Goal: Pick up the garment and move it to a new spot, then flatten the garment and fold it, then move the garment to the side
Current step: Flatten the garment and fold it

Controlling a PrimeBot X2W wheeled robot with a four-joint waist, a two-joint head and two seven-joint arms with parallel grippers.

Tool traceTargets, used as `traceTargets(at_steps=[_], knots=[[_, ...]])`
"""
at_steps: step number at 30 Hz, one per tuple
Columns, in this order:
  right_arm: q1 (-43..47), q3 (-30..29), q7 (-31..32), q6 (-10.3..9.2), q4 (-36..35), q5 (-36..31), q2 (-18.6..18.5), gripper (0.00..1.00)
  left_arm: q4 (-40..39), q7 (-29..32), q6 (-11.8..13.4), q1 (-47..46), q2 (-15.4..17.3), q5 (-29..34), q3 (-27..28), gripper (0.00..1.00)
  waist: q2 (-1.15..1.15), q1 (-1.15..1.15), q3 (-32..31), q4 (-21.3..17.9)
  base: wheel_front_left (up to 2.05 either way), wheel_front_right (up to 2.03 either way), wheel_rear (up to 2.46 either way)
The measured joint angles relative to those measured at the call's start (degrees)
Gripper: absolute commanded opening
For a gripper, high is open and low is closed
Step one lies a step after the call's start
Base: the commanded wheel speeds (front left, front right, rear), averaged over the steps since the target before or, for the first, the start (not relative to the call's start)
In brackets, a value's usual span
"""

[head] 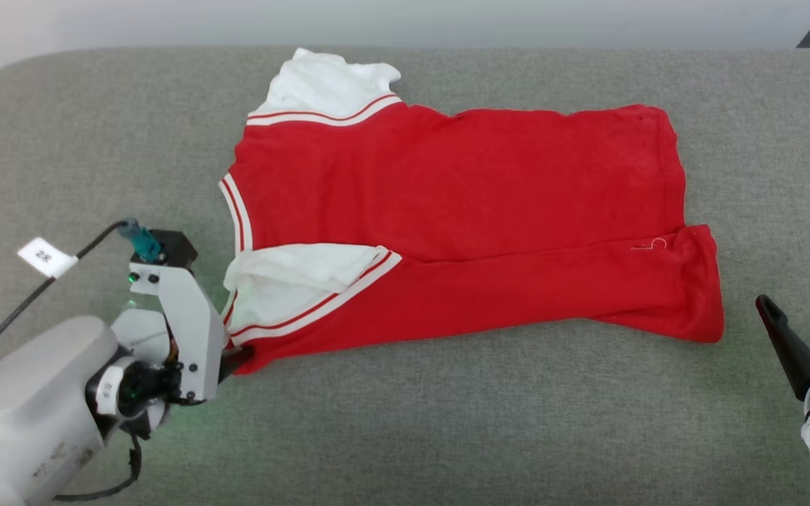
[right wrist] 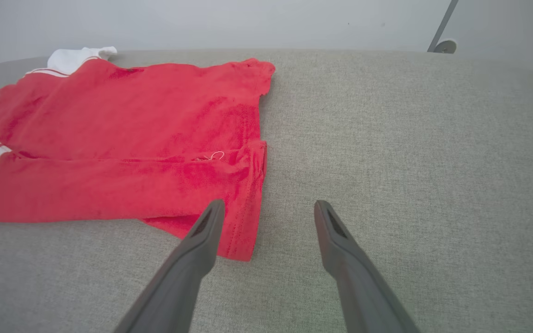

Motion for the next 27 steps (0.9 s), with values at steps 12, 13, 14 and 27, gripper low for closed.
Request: traceTargets(at_steps=[12, 13, 14, 27], knots=[[0.0, 0.0, 6.6, 0.00, -0.8, 0.8, 0.6, 1.00, 4.1, -0.6, -3.3, -0.8, -1.7, -0.4, 0.7, 0.00, 0.00, 0.00, 1.6, 0.0, 0.00, 0.00, 0.00], [-0.6, 0.1, 7.4, 0.00, -0.5, 0.8, 0.6, 1.00, 4.2, -0.6, -3.8, -1.0, -1.7, -0.4, 0.7, 0.00, 0.00, 0.00, 1.7, 0.0, 0.00, 0.00, 0.00], [-1.2, 0.1, 8.0, 0.00, -0.2, 0.8, 0.6, 1.00, 4.3, -0.6, -4.0, -1.1, -1.8, -0.4, 0.7, 0.00, 0.00, 0.00, 1.9, 0.1, 0.00, 0.00, 0.00], [-11.2, 2.7, 17.0, -0.01, 11.2, 0.9, 0.9, 1.00, 4.9, -1.2, -5.7, -3.1, -3.8, 0.1, 1.2, 0.00, 0.00, 0.00, 4.2, 2.2, 0.00, 0.00, 0.00]])
